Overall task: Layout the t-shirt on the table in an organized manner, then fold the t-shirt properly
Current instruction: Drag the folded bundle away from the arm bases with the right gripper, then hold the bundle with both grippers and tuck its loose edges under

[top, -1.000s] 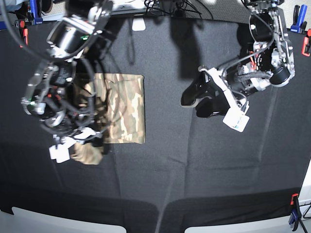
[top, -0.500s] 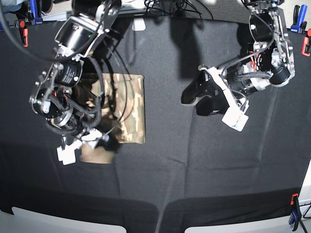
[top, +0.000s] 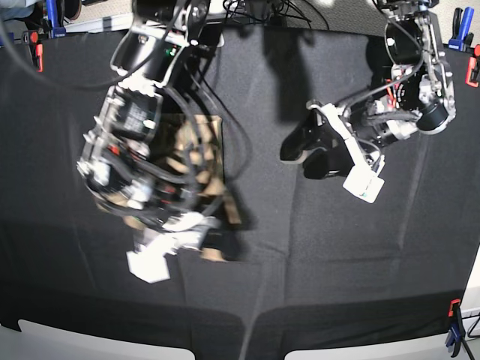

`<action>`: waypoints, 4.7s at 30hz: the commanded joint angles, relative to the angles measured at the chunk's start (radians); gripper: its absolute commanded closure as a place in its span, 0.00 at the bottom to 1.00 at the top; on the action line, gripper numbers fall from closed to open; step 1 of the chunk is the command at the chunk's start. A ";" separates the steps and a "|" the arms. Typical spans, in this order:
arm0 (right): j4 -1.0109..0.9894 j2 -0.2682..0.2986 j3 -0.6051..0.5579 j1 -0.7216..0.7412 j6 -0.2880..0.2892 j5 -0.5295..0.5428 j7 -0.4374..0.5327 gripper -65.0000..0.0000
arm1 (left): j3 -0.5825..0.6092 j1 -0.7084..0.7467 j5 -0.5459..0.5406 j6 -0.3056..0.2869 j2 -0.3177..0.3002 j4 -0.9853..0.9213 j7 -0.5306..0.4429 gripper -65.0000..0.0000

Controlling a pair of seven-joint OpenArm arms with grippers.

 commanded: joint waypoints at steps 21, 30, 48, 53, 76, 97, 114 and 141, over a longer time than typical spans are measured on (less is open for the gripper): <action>0.114 -0.003 -0.058 0.056 0.031 -0.341 0.024 0.61 | 0.000 -0.011 -0.025 0.000 -0.003 0.018 -0.001 0.48; 0.289 0.051 -0.051 -0.042 0.072 -0.517 0.024 0.61 | 0.000 -0.011 -0.025 0.000 -0.003 0.018 0.000 0.48; 0.096 0.251 0.148 0.003 -0.019 -0.618 0.214 0.61 | 0.297 -0.019 -0.203 -0.003 0.085 0.018 0.045 0.48; -0.116 0.263 0.151 0.133 -0.018 -0.616 0.212 0.61 | 0.475 -0.018 0.035 -0.002 0.129 0.016 -0.025 0.48; -0.560 0.314 0.145 0.206 0.113 -0.618 0.165 0.61 | 0.602 -0.198 0.430 0.214 0.130 -0.461 -0.319 0.48; -0.559 0.348 0.145 0.085 0.183 -0.402 0.050 0.61 | 0.602 -0.384 0.604 0.357 -0.005 -0.639 -0.325 0.48; -0.542 0.226 0.131 -0.039 0.183 -0.279 0.024 0.61 | 0.602 -0.529 0.603 0.406 -0.145 -0.639 -0.315 0.48; -0.248 0.182 0.202 0.147 0.183 -0.315 0.055 0.61 | 0.602 -0.624 0.578 0.534 -0.204 -0.639 -0.229 0.48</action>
